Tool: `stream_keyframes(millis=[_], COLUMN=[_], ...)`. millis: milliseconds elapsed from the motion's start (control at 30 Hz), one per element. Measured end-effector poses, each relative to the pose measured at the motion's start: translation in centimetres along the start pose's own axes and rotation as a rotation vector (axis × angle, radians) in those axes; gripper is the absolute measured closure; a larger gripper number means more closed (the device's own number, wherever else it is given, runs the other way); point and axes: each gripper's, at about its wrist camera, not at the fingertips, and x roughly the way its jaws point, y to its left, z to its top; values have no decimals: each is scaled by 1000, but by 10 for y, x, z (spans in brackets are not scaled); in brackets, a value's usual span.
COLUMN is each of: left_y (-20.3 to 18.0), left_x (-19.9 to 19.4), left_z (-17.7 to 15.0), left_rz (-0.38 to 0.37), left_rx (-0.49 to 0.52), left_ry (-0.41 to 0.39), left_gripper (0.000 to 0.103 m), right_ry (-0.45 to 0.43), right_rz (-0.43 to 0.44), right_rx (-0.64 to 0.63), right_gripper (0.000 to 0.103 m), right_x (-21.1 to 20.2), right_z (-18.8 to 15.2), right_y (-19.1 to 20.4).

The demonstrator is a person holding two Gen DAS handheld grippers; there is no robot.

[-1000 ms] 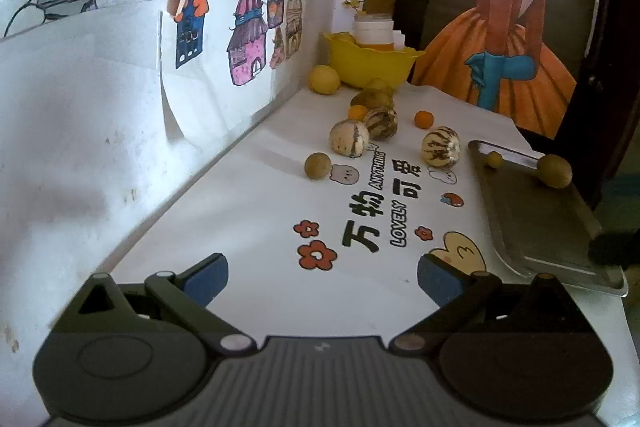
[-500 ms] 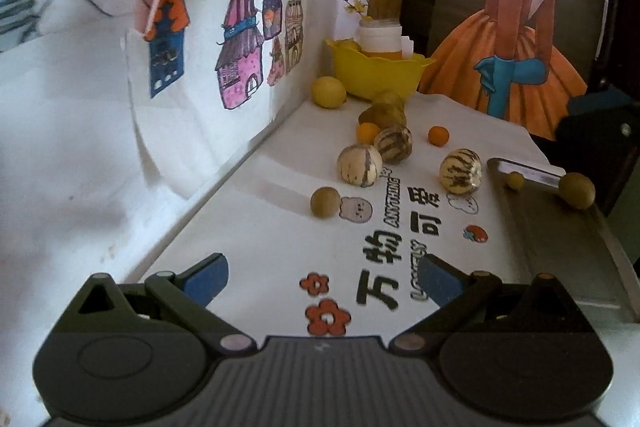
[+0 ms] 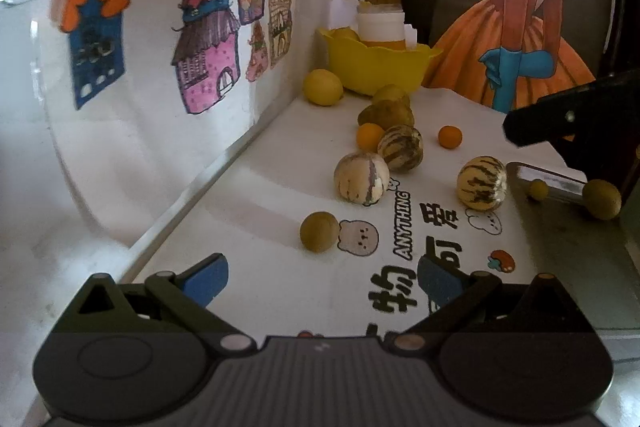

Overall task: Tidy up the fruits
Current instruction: 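Grasp another small brown fruit with the left tool while the right tool grasps a striped fruit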

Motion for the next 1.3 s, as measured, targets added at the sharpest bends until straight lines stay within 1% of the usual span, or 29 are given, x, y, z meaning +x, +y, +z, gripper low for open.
stream_keyframes(millis=[367, 500, 600, 767, 800, 867, 933, 1000, 1067, 1100, 1167, 1233, 1300], left_y=[0, -1, -2, -4, -3, -2, -2, -3, -4, -4, -4, -3, -4], left_x=[27, 34, 36, 45, 47, 50, 52, 54, 55, 56, 57, 57, 58], left_z=[7, 10, 10, 12, 13, 13, 13, 14, 16, 17, 18, 18, 18], left_rz=[-4, -1, 7, 13, 12, 5, 2, 1, -1, -3, -1, -3, 2], left_rx=[17, 14, 17, 18, 12, -3, -8, 3, 12, 12, 12, 5, 0], left_ry=[13, 6, -8, 9, 12, 15, 11, 13, 15, 18, 19, 18, 14], left_gripper=[1, 1, 2, 13, 14, 21, 22, 26, 34, 36, 43, 48, 52], right_ry=[39, 54, 69, 110, 119, 128, 137, 148, 159, 158, 163, 166, 170], right_rz=[38, 46, 23, 34, 34, 27, 24, 6, -9, -11, -10, -8, -2], right_rx=[70, 137, 192, 280, 288, 292, 299, 312, 323, 333, 347, 356, 363], right_gripper=[1, 1, 1, 8, 11, 15, 20, 24, 28, 31, 34, 40, 41], right_x=[45, 66, 83, 109, 113, 120, 127, 133, 138, 140, 145, 149, 152], right_z=[12, 18, 21, 23, 23, 23, 23, 23, 22, 21, 21, 19, 16], right_y=[-18, -29, -39, -53, -55, -55, -55, -55, -55, -56, -58, -58, -57])
